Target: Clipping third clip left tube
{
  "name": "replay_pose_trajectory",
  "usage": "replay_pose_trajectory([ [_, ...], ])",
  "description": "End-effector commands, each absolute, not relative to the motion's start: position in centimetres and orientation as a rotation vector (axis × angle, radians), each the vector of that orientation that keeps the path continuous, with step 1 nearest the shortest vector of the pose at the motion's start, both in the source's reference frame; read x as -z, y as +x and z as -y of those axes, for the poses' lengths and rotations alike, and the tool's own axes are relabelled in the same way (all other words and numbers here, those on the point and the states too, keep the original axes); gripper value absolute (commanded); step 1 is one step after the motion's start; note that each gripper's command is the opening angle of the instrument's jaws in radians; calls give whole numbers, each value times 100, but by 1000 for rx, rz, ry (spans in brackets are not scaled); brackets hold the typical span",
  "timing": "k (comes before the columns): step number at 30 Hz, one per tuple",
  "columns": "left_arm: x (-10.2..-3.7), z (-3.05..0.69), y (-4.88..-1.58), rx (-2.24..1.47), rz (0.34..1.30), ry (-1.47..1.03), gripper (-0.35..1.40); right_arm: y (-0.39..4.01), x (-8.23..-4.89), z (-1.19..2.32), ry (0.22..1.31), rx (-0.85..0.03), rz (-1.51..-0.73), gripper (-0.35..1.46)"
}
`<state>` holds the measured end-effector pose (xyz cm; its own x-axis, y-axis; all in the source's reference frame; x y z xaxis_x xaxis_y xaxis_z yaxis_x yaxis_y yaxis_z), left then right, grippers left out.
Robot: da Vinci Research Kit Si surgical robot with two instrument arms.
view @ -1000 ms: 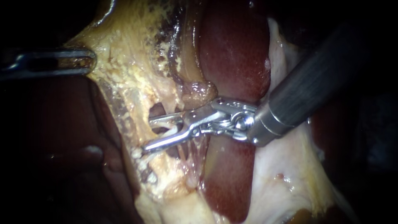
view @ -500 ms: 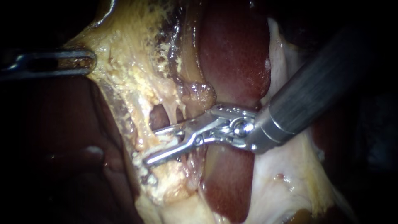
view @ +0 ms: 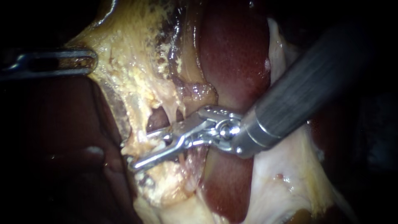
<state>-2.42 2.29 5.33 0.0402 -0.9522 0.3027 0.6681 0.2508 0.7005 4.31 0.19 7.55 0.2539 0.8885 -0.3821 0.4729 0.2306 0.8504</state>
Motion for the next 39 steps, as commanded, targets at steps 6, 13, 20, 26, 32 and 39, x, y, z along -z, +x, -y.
replay_pose_trajectory([
  [6, -533, -229, -244, 1300, 837, 421, -35, 440, -755, -20, 1409, -492, -1386, 51],
  [13, -534, -229, -246, 1302, 837, 417, -35, 448, -757, -21, 1401, -564, -1379, 51],
  [20, -534, -229, -246, 1302, 837, 417, -35, 448, -761, -23, 1386, -598, -1384, 51],
  [26, -533, -229, -247, 1301, 837, 419, -35, 450, -768, -29, 1362, -645, -1392, 51],
  [32, -531, -228, -249, 1302, 837, 421, -35, 449, -777, -38, 1340, -699, -1392, 48],
  [39, -530, -226, -250, 1302, 840, 423, -35, 446, -776, -48, 1325, -727, -1394, 49],
])
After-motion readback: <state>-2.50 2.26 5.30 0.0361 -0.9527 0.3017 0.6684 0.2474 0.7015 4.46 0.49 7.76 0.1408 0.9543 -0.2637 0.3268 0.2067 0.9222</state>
